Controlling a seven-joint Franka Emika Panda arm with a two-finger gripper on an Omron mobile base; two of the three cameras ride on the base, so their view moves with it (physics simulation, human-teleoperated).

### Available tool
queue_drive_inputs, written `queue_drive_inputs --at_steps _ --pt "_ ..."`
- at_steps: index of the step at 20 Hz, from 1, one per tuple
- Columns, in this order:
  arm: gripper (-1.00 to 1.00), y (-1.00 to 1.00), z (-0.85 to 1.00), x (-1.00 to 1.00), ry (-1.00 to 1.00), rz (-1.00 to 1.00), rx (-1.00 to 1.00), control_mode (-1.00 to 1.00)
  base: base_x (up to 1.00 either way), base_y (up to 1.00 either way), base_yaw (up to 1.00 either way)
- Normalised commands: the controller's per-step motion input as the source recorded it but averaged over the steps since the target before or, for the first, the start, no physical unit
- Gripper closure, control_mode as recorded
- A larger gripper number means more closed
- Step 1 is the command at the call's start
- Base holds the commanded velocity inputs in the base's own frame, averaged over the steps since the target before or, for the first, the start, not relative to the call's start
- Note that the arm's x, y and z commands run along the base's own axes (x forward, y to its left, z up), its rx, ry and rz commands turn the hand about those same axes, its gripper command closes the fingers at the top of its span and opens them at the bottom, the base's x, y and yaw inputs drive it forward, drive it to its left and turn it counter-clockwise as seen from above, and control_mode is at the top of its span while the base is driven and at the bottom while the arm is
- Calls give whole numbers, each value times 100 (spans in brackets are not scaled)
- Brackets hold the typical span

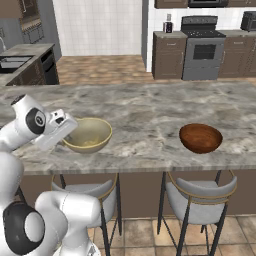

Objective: Pick up the bowls from the cabinet and place each bowl in front of a stool on the dining counter.

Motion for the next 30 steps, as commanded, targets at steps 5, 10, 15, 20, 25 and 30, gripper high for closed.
queue_drive_inputs --at_steps 5,10,15,20,25,30 --pt "100 1 -42 47 0 0 0 -100 0 0 0" --pt "100 10 -39 51 0 0 1 -100 0 0 0" --pt "100 26 -30 46 3 2 0 -100 0 0 0" --pt "100 26 -30 30 8 0 0 -100 0 0 0" --pt "100 28 -35 26 11 1 0 -100 0 0 0" --pt "100 30 -33 23 2 0 0 -100 0 0 0"
